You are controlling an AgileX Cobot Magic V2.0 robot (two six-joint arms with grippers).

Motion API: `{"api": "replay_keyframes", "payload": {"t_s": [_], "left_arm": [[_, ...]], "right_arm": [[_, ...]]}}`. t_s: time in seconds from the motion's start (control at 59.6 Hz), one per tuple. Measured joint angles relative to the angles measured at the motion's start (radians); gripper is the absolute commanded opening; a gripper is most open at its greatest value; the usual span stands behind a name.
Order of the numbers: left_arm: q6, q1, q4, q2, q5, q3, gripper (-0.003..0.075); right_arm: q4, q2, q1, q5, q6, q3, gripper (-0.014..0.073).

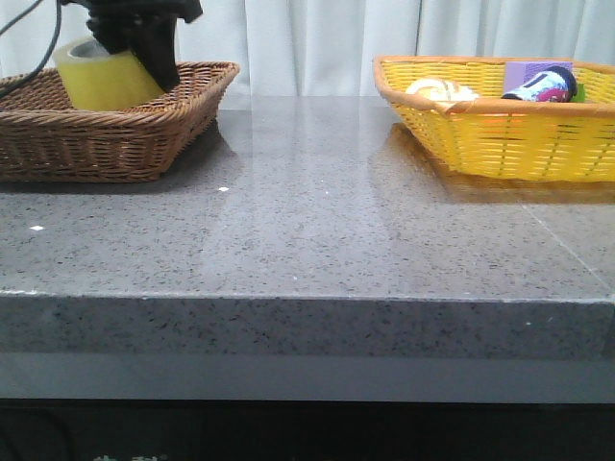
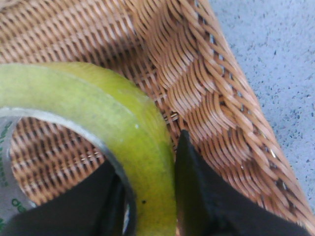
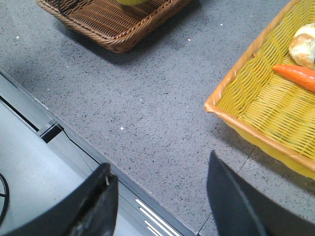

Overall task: Transfer tape with both arms
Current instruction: 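Carry the tape roll with the left gripper over the brown basket, then lower the tape into the brown basket and open the left gripper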

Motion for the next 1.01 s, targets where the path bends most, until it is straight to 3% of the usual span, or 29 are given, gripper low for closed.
{"api": "replay_keyframes", "payload": {"t_s": [0.117, 0.185, 0.604, 0.805, 1.007], "left_arm": [[0.000, 0.000, 0.000, 0.008, -0.002, 0.000, 0.0386], [0.000, 0.000, 0.000, 0.009, -0.007, 0.000, 0.0421], [-0.043, 0.000, -0.011, -0.123, -0.014, -0.002, 0.0421], [-0.077, -0.007, -0.056, -0.286, -0.014, 0.018, 0.0421], [-0.079, -0.052, -0.096, -0.500, -0.012, 0.152, 0.0420]], "right_arm": [[0.000, 0.000, 0.000, 0.000, 0.000, 0.000, 0.0432], [0.000, 0.000, 0.000, 0.000, 0.000, 0.000, 0.0432], [0.000, 0.000, 0.000, 0.000, 0.000, 0.000, 0.0432], [0.000, 0.000, 0.000, 0.000, 0.000, 0.000, 0.0432], [0.000, 0.000, 0.000, 0.000, 0.000, 0.000, 0.0432]]}}
